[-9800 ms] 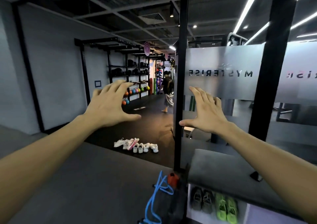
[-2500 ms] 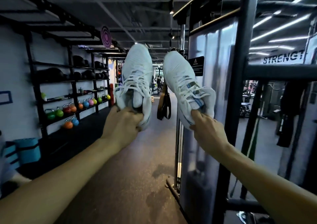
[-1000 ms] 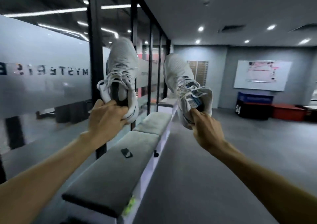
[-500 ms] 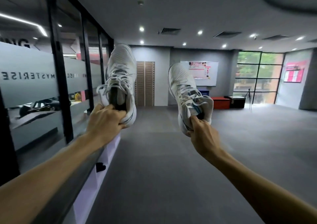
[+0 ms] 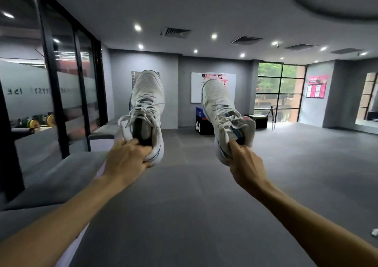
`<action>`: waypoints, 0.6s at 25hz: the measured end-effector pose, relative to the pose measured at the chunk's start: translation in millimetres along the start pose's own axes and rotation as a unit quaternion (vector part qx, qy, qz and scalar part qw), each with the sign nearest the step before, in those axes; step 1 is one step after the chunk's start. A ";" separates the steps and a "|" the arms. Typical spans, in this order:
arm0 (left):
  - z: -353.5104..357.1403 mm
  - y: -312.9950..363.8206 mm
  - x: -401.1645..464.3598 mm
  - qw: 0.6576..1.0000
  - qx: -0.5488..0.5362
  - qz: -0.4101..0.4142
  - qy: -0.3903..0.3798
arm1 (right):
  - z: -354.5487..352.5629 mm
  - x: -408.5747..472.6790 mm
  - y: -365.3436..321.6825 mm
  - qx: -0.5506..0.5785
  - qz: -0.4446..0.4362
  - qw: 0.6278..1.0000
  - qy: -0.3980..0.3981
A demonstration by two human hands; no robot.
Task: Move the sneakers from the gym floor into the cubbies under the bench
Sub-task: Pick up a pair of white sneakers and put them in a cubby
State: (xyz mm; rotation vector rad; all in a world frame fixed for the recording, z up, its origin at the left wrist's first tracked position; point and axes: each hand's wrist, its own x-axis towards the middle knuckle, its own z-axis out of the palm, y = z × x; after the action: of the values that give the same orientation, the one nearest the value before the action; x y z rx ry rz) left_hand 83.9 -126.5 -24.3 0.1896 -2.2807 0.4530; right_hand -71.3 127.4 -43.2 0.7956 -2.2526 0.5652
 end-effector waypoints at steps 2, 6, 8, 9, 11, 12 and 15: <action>39.6 -3.4 30.0 1.000 -0.003 -0.003 0.001 | 34.7 32.1 22.1 0.000 0.000 1.000 -0.008; 126.2 -18.6 86.6 0.999 0.010 -0.031 0.016 | 109.5 109.0 57.8 0.020 -0.013 1.000 -0.001; 168.2 -32.9 115.7 0.998 0.009 -0.060 -0.001 | 152.6 156.9 66.1 0.048 -0.032 0.998 -0.005; 186.5 -42.4 129.2 0.998 0.021 -0.065 0.001 | 172.8 181.3 66.9 0.064 -0.044 0.997 -0.012; 212.4 -64.6 149.8 0.996 0.060 -0.071 -0.003 | 214.0 225.3 61.7 0.088 -0.068 0.993 -0.026; 221.3 -75.5 156.9 0.994 0.074 -0.078 -0.012 | 231.9 242.4 54.7 0.095 -0.078 0.992 -0.029; 252.1 -118.8 169.6 0.987 0.114 -0.106 -0.036 | 291.1 288.5 22.2 0.136 -0.117 0.983 -0.046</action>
State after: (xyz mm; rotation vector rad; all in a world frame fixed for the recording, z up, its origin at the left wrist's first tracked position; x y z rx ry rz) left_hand -170.1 -331.1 -26.7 0.5663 -2.2448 0.6023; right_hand -386.5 -135.5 -38.7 1.2284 -2.1489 0.7459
